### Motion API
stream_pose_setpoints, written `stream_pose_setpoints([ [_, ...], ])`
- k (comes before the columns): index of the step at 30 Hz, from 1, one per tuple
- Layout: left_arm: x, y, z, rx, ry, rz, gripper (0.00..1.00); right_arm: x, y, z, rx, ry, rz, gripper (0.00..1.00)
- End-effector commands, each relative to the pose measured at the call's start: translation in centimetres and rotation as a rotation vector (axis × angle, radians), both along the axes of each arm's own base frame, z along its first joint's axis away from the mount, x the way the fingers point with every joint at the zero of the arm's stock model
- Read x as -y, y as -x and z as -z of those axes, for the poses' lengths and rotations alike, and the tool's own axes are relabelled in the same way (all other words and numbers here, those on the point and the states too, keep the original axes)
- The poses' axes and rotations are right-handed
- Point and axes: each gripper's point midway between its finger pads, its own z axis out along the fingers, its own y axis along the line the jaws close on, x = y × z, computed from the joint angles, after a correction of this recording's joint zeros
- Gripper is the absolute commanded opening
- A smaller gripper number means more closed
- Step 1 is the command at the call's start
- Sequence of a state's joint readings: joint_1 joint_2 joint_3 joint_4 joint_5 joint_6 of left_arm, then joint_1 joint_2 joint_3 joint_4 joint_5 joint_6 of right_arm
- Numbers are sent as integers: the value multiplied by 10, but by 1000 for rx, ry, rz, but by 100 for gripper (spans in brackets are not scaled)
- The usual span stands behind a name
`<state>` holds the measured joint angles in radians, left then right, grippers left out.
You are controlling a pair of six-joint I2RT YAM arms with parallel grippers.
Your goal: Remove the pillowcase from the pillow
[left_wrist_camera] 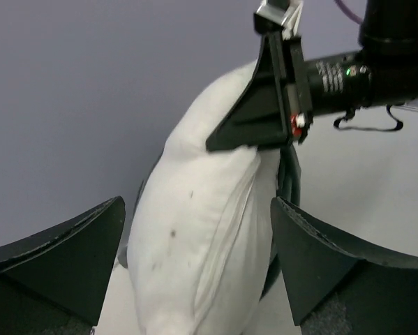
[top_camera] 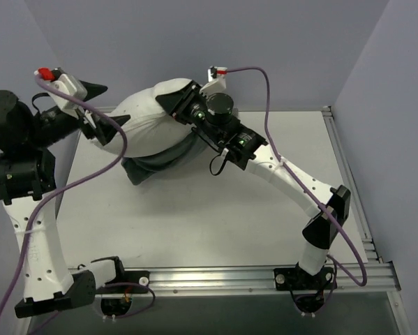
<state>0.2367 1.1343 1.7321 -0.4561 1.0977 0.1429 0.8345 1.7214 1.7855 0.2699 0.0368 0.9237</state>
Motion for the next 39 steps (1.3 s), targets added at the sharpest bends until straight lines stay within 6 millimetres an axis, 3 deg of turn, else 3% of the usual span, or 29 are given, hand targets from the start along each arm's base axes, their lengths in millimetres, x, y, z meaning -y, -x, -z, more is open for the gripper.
stream_pose_setpoints([
  [1,9,-11,45,-149,-224,-112,94,-5,18,-73,142,-188,-41,0],
  [3,22,-23,72,-180,-403,-141,94,-9,15,-70,132,-185,-42,0],
  [4,41,-11,79,-189,-444,-72,94,-10,14,-68,130,-183,-37,0],
  [5,42,-9,80,-176,-466,-70,94,-9,14,-68,127,-184,-36,0],
  [7,35,-9,77,-141,-494,-114,94,-8,13,-68,128,-178,-27,0],
  [14,14,-18,103,-140,-627,-190,94,-3,19,-83,153,-177,-30,0],
  [17,16,-26,106,-119,-651,-199,94,-3,24,-87,161,-182,-43,0],
  [22,27,-61,121,-99,-670,-267,94,-7,33,-91,165,-198,-74,0],
  [27,42,-86,110,-41,-622,-288,94,-10,43,-95,169,-206,-118,0],
  [31,38,-101,130,-53,-668,-307,97,-5,51,-101,182,-198,-135,0],
  [32,40,-100,136,-66,-669,-287,87,-4,52,-102,183,-199,-135,0],
  [33,43,-97,140,-81,-665,-263,48,-2,55,-101,184,-197,-138,0],
  [35,52,-90,137,-98,-607,-225,2,3,59,-103,192,-190,-142,0],
  [37,54,-85,130,-106,-552,-223,2,6,59,-96,195,-134,-130,0],
  [38,53,-86,128,-109,-534,-239,2,11,61,-97,204,-113,-126,8],
  [39,50,-86,126,-113,-520,-262,2,14,62,-95,212,-83,-123,22],
])
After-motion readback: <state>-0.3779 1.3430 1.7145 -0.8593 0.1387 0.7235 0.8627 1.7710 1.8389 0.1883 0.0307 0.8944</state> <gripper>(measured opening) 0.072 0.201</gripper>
